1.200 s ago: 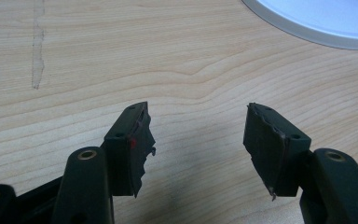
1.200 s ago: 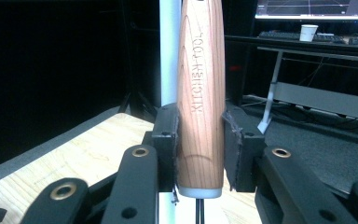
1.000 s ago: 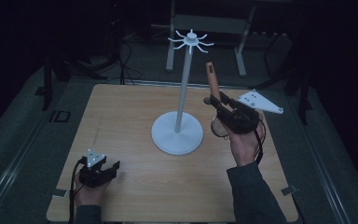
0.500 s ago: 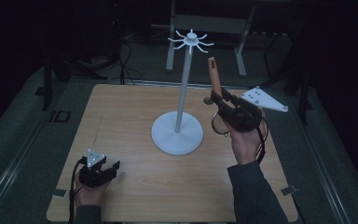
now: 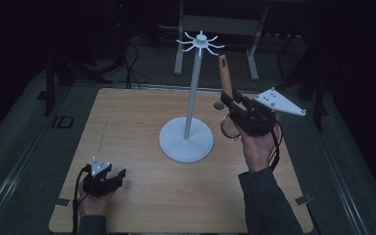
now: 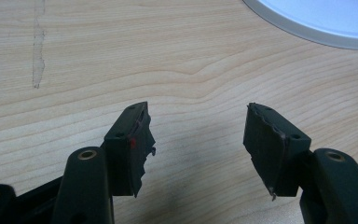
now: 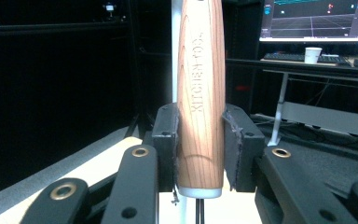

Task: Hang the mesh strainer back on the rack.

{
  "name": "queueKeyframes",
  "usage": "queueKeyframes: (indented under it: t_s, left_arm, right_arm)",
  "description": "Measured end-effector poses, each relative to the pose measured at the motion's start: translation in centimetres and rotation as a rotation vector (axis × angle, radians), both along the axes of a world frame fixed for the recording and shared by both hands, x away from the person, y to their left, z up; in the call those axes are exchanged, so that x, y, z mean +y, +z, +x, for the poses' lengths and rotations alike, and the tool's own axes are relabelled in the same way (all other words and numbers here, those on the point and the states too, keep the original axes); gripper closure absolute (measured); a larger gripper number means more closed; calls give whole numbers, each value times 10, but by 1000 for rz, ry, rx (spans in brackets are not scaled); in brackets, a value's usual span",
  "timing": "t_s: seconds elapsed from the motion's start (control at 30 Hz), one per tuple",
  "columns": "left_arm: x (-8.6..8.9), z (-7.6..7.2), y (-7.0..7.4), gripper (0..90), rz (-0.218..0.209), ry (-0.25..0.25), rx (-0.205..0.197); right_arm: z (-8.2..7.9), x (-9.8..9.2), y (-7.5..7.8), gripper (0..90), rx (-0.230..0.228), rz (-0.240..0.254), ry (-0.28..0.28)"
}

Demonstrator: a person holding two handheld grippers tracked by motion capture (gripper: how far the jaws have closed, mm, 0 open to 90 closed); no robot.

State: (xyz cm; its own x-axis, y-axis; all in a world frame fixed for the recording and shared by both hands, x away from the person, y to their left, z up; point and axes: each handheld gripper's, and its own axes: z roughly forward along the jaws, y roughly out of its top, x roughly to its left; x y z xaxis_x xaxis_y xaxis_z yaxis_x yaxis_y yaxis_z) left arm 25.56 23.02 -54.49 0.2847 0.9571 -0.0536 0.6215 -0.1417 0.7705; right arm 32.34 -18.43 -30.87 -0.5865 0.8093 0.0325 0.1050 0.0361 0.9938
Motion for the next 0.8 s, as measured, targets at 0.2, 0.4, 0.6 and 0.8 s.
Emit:
queueKeyframes:
  t_s: [0.2,0.4,0.6,0.8]
  left_arm:
    - [0,0,0,414,1,0,0]
    - [0,0,0,414,-1,2,0]
    - [1,0,0,414,-1,3,-1]
    - [1,0,0,414,0,3,0]
  right_arm:
    - [2,3,4,688,-3,6,7]
    - [4,5,6,688,-4,12,16]
    - [6,6,7,688,1,19,20]
    - [8,6,5,689,7,24,17]
